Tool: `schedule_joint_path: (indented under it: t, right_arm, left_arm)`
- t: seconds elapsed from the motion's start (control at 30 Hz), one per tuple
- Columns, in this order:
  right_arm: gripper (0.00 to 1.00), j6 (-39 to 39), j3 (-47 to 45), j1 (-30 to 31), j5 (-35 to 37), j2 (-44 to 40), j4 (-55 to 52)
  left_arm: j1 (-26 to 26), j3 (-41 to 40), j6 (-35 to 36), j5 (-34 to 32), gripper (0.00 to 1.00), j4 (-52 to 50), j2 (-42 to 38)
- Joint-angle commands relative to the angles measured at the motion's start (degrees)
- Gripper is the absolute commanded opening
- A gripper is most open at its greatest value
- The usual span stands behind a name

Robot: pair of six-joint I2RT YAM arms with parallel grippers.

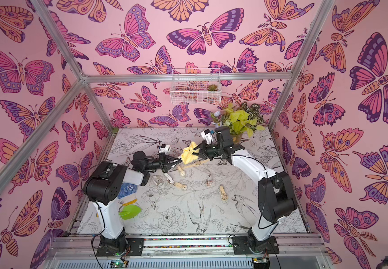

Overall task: Wipe the watch dial
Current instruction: Wipe the dirt from the watch dial, then place the watch at the center of the board.

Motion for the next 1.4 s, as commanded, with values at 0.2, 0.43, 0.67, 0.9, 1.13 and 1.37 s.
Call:
schedule_joint_path:
  t: [0.2,0.43,0.67,0.9,1.13,1.37]
  right_arm:
    - [0.0,-6.1,-1.2,-3.3,8.9,-3.4,-10.5]
    - [0.0,-6.9,-2.3,-5.2,13.1,-4.6,-13.6]
    - [0.0,-7.6,-3.3,-5.8,14.6,-5.2,-15.9]
    - [0.0,-8.1,-3.9,-6.3,14.4,-5.2,-17.1]
    - [0.0,-8.5,-4.5,-6.6,14.2,-7.3,-18.0]
    - [0.0,-8.2,-5.1,-6.6,13.8,-6.9,-17.3]
  left_arm:
    - [-0.9,2.8,26.7,-6.3,0.0,-40.9,-13.5]
    - [-1.7,10.9,51.8,-18.8,0.0,-81.3,-19.4]
    - [-5.5,13.2,58.6,-33.4,0.0,-93.1,-19.4]
    - [-8.4,17.5,59.3,-49.3,0.0,-102.4,-17.9]
    - [-6.0,19.6,56.4,-63.5,0.0,-111.4,-18.0]
    - [-1.6,21.5,52.6,-73.2,0.0,-118.3,-17.2]
